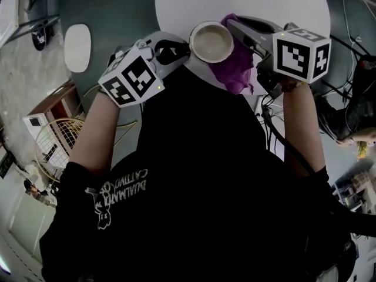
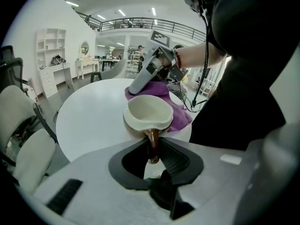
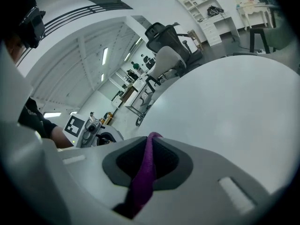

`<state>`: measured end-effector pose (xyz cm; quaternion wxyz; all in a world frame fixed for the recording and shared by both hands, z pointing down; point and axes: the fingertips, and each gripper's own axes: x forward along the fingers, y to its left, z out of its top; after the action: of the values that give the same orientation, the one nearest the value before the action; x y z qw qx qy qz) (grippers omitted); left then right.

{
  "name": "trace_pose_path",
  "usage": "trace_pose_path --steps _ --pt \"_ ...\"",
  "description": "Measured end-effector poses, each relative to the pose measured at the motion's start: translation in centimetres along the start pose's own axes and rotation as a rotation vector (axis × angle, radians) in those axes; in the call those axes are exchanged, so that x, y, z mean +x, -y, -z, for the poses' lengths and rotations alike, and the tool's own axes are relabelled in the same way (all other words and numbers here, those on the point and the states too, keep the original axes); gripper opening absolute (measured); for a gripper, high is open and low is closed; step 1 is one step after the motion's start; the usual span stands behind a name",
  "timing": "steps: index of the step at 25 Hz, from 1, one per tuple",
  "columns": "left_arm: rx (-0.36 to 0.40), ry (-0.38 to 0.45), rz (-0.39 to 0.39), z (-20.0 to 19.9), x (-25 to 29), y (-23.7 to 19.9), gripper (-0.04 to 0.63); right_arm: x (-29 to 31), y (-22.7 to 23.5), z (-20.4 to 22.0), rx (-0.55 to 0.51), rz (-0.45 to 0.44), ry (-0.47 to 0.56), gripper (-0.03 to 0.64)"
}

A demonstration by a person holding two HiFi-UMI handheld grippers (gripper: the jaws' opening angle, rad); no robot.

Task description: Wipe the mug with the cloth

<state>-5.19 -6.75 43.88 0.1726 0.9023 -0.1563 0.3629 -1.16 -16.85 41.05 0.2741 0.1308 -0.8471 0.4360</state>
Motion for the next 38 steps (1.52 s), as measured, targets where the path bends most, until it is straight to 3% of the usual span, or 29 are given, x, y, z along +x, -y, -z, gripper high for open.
trace_pose_path --steps 15,25,38 --pt "-0.020 0.029 0.150 0.4 0.0 0.5 0.069 1.8 -0.7 -0.3 -0.043 0.171 -0.196 0.034" --pt "-0.007 -0.005 0.240 0.3 -0.1 0.0 0.071 3.2 -1.1 -0.8 -0.182 0.292 -0.343 0.034" --pt "-0.036 -0.032 0.293 0.7 -0.9 -0.1 0.071 5.4 -3.2 -1.1 -0.342 0.317 -0.484 0.034"
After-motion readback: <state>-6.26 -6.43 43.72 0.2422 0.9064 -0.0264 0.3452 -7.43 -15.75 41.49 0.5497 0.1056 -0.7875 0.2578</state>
